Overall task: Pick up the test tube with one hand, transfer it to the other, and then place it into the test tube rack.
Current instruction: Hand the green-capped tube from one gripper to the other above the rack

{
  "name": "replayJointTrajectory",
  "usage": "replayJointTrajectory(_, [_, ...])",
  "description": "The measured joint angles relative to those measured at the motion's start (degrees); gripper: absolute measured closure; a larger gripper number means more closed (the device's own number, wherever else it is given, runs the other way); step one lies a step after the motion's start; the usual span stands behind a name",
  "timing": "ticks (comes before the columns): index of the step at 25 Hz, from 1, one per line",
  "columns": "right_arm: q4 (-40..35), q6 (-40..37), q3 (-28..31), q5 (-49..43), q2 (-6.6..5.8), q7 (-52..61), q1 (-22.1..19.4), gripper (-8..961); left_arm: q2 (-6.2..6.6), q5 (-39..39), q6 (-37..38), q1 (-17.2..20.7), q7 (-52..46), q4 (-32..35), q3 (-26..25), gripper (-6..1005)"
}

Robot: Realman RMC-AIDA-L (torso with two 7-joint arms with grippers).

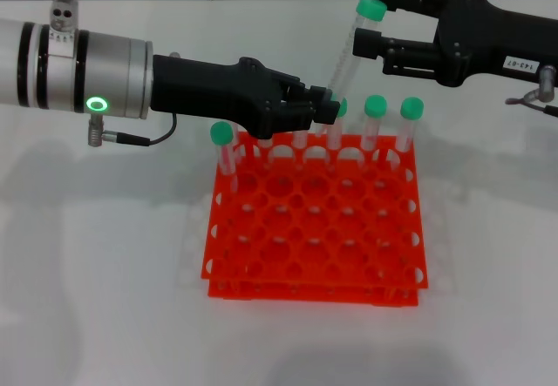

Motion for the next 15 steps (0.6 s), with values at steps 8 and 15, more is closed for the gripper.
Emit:
replayJointTrajectory(8, [0.2,0.0,-0.4,0.6,-0.09,0.1,0.0,218,-0.37,0.3,0.0,-0.1,0.0,0.0,0.0,728])
replayJointTrajectory(15, [0.9,0.4,-0.4,0.8,-0.11,0.1,0.2,293,-0.47,0.4,0.0,-0.1,0.1,0.0,0.0,724])
